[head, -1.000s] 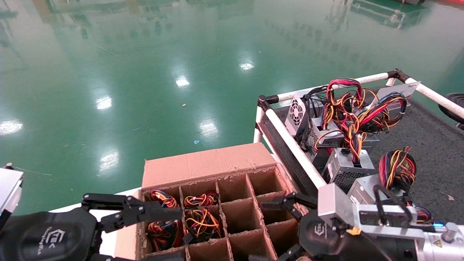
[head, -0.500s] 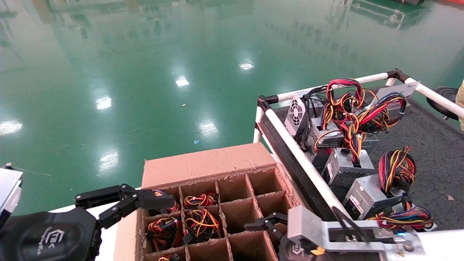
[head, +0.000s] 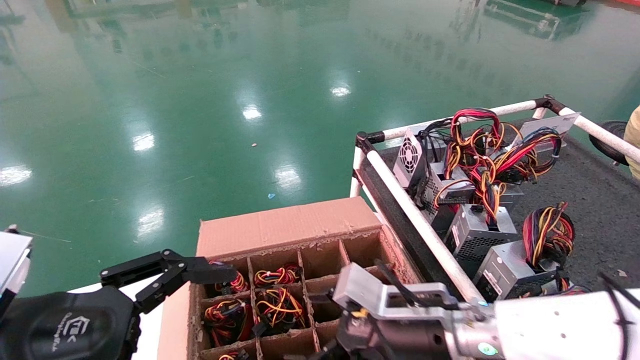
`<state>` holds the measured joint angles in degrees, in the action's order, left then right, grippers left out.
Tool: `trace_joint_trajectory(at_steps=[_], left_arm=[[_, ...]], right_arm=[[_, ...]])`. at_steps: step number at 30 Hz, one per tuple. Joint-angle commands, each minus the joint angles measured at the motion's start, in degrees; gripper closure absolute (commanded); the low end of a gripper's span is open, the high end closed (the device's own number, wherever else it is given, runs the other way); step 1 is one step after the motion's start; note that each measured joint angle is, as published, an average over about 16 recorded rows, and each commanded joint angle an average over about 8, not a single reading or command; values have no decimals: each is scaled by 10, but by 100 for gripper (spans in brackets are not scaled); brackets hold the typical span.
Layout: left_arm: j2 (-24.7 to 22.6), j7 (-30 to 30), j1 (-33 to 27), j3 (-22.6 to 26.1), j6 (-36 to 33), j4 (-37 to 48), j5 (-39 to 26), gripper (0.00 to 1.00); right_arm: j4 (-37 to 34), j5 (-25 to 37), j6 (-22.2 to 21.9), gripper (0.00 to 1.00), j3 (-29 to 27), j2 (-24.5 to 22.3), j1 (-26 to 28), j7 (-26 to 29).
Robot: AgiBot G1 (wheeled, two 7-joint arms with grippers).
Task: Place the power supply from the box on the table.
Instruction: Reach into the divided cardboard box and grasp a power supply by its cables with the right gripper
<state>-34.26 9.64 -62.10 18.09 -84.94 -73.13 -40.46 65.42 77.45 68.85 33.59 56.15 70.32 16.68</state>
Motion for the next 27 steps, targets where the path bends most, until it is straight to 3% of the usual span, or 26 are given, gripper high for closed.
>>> trace_joint_trajectory(at_steps=[1,4,5,7,12,14,16,27], left_arm=[[0,0,0,0,0,0,0,0],[0,0,0,0,0,0,0,0],[0,0,0,0,0,0,0,0],[0,0,0,0,0,0,0,0],[0,0,0,0,0,0,0,0],[0,0,0,0,0,0,0,0],[0,0,0,0,0,0,0,0],[0,0,0,1,0,0,0,0]], right_arm=[[0,16,-16,0,6,12,5,14],[-2,26,-25,3,11,23,9,23],[-4,29,-27,8,12,26,10,26],[-9,34,-31,27,15,32,12,30],[-26,45,-42,85,21,47,18,38],[-31,49,-46,96,23,53,19,38],[-35,52,-49,100,25,59,21,39],[-53,80,-75,100,36,86,30,51]])
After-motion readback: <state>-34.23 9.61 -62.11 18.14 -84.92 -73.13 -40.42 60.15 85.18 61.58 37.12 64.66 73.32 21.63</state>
